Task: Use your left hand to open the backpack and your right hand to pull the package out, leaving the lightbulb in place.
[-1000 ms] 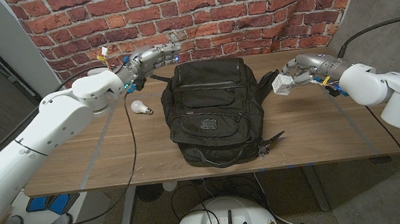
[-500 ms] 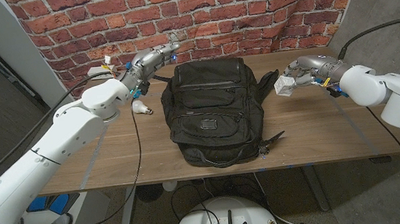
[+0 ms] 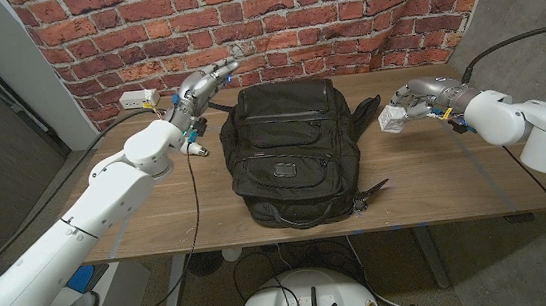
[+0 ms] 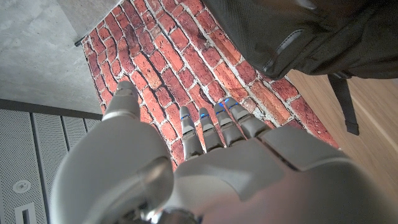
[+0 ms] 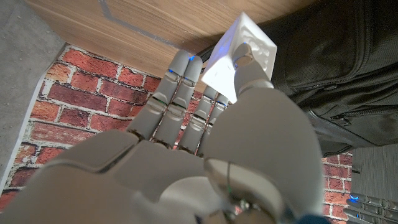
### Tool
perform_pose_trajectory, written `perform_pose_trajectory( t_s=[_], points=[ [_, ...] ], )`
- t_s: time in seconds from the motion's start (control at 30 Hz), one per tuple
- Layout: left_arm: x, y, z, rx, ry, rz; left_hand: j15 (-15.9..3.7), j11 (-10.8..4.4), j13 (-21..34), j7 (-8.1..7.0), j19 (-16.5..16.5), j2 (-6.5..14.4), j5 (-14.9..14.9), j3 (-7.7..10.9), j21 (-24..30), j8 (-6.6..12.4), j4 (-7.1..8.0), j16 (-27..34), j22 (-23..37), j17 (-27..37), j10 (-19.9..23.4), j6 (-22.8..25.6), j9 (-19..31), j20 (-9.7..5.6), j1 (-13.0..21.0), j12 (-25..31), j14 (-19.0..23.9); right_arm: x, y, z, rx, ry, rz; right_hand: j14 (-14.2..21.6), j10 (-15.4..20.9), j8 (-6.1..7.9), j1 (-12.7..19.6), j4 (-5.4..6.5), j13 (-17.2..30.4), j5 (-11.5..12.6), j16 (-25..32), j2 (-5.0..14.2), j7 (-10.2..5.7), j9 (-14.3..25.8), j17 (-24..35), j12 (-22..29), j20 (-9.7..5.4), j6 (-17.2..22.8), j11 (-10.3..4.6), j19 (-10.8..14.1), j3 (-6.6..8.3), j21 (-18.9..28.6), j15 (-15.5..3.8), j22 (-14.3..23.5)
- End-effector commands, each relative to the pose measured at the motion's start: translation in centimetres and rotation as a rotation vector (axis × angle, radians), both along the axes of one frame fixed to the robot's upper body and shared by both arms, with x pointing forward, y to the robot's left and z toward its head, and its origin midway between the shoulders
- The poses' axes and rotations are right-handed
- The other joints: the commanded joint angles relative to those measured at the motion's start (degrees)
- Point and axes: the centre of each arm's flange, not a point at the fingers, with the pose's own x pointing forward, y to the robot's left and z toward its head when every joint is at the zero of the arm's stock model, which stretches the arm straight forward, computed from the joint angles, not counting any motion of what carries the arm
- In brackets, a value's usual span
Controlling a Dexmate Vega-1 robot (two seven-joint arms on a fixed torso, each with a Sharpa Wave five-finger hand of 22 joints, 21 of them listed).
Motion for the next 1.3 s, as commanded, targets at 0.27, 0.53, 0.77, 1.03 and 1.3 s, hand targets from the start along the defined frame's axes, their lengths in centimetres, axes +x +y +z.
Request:
perform_pose_trajectory(
  t_s=[0.27, 0.53, 0.77, 1.03, 1.3],
  points=[
    [1.9, 0.7, -3.2, -0.076, 0.012, 0.046, -1.37, -0.51, 0.1, -0.16, -0.6, 1.3, 0.0, 0.48, 0.3, 0.24, 0.04, 0.4, 0.0, 0.2, -1.2, -0.5, 0.0, -4.87, -0.3, 0.3, -1.0, 2.0, -0.8, 0.2, -0.081, 0.02, -0.023, -0.5, 2.5, -0.02, -1.6, 1.17, 2.0, 0.2, -0.4, 1.79, -0.23, 0.3, 0.2, 0.1, -6.84, 0.1, -2.29, -0.7, 0.9, 0.6, -7.3, -0.1],
    [3.5, 0.9, -4.5, -0.161, -0.019, 0.041, -1.6, -0.82, 0.1, -0.32, -0.9, 1.8, -0.1, 0.59, 0.4, 0.36, 0.06, 0.5, 0.0, 0.2, -1.2, -0.6, 0.0, -4.81, -0.5, 0.5, -1.4, 2.7, -1.2, 0.2, -0.094, 0.029, -0.033, -0.5, 2.8, 0.02, -1.7, 1.17, 2.0, 0.2, -0.4, 1.78, -0.3, 0.3, 0.3, 0.1, -6.85, 0.3, -2.37, -0.7, 0.85, 0.8, -7.35, -0.2],
    [4.6, 1.4, -5.5, -0.222, -0.013, 0.041, -1.81, -1.1, 0.1, -0.24, -0.6, 2.3, -0.1, 0.78, 0.6, 0.75, -0.01, 0.7, 0.0, 0.1, -0.7, 0.3, 0.0, -4.82, -0.6, 0.8, -1.2, 4.0, -1.3, 0.0, -0.105, 0.052, -0.043, -1.1, 2.9, -0.03, -1.8, 1.15, 1.9, 0.1, -0.8, 1.62, -0.33, 0.3, 0.1, 0.0, -6.83, 0.3, -2.45, -0.9, 0.81, 0.9, -7.31, -0.3],
    [5.6, 2.1, -6.7, -0.28, -0.004, 0.025, -1.86, -0.95, 0.1, -0.08, -0.5, 2.8, 0.0, 0.96, 0.8, 0.85, -0.17, 0.7, 0.0, 0.1, -0.6, 0.6, 0.0, -4.7, -0.6, 0.9, -1.1, 5.4, -1.2, -0.2, -0.127, 0.07, -0.056, -1.4, 2.9, -0.08, -2.0, 1.13, 1.9, 0.1, -1.0, 1.48, -0.42, 0.3, 0.1, -0.1, -6.8, 0.3, -2.39, -1.1, 0.74, 1.0, -7.34, -0.4],
    [6.2, 2.8, -7.3, -0.321, 0.002, 0.027, -1.73, -0.97, 0.1, 0.25, -0.4, 3.3, 0.0, 1.24, 0.8, 0.88, -0.37, 0.8, 0.0, 0.1, -0.5, 0.9, 0.0, -4.7, -0.4, 0.9, -1.1, 6.1, -1.2, -0.3, -0.144, 0.091, -0.072, -2.1, 2.7, -0.15, -2.2, 1.17, 1.8, 0.0, -1.4, 1.29, -0.61, 0.4, 0.0, -0.4, -6.7, 0.2, -2.59, -1.6, 0.63, 1.0, -7.24, -0.6]
  ],
)
